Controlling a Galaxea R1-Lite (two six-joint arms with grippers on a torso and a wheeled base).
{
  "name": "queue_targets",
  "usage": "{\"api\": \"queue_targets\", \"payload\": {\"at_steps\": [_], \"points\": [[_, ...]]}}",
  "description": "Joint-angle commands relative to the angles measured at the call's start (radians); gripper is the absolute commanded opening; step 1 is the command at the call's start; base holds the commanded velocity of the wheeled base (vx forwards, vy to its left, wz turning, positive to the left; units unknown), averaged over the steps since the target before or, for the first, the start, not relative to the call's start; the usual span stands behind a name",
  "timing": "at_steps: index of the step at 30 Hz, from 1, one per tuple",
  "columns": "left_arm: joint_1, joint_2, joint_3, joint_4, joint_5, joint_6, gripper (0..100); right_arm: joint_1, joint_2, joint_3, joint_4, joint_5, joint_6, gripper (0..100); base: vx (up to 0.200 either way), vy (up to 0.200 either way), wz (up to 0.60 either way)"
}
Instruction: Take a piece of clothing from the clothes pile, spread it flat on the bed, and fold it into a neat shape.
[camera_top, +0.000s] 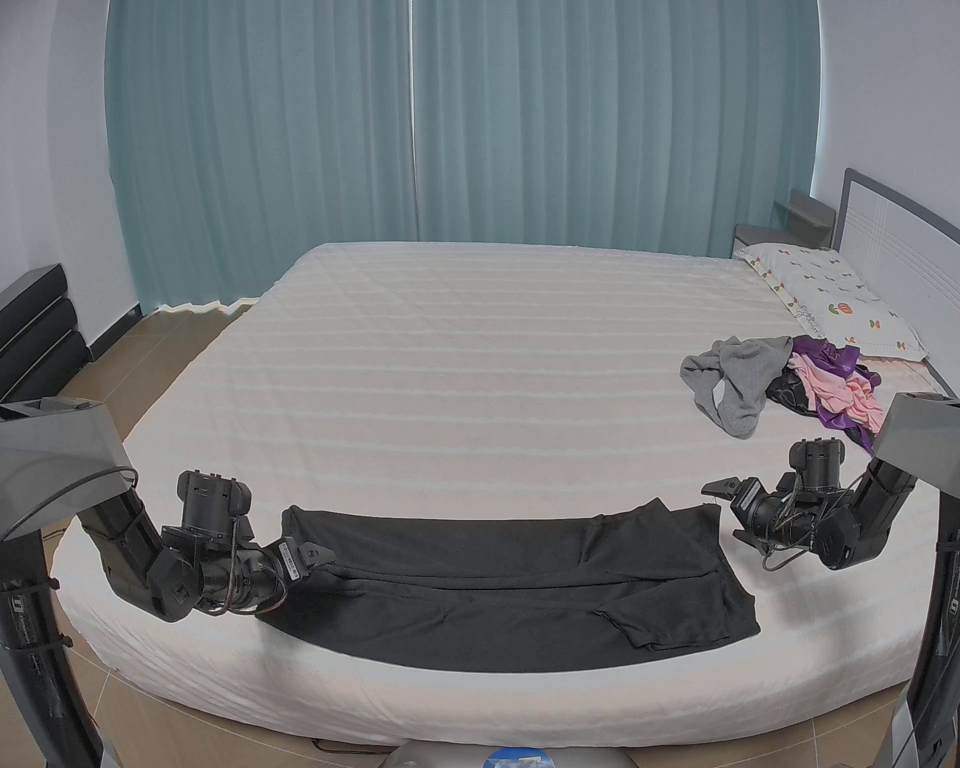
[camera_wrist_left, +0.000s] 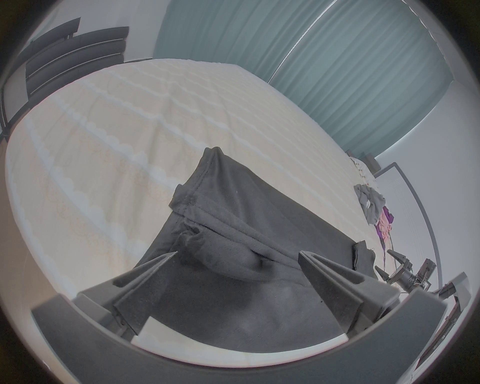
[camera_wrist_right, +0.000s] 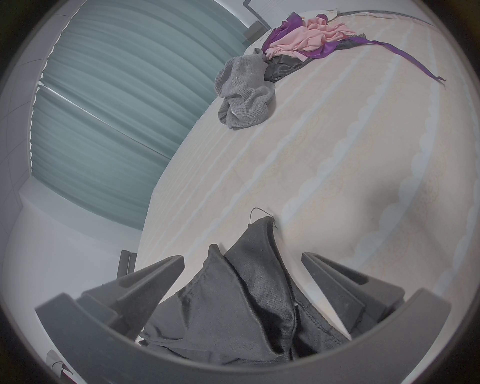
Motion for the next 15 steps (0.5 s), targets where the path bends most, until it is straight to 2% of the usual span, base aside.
{"api": "queue_targets", "payload": {"at_steps": [1, 7, 12, 13, 15], "points": [[-0.002, -0.011, -0.011, 0.016, 0.004, 0.001, 100, 0.0, 0.0, 0.0, 0.0, 0.001, 0.0, 100, 0.0, 0.0, 0.0], [0.004, 0.032, -0.051, 0.01, 0.044, -0.001, 100, 0.002, 0.001, 0.0, 0.0, 0.001, 0.0, 100, 0.0, 0.0, 0.0], [0.007, 0.072, -0.063, 0.01, 0.045, -0.002, 100, 0.002, 0.003, -0.001, 0.0, 0.001, 0.0, 100, 0.0, 0.0, 0.0], [0.009, 0.07, -0.069, 0.015, 0.045, -0.002, 0, 0.002, 0.003, -0.001, 0.0, 0.001, 0.0, 100, 0.0, 0.0, 0.0], [0.01, 0.069, -0.069, 0.015, 0.045, -0.002, 0, 0.002, 0.003, -0.001, 0.0, 0.001, 0.0, 100, 0.0, 0.0, 0.0]]}}
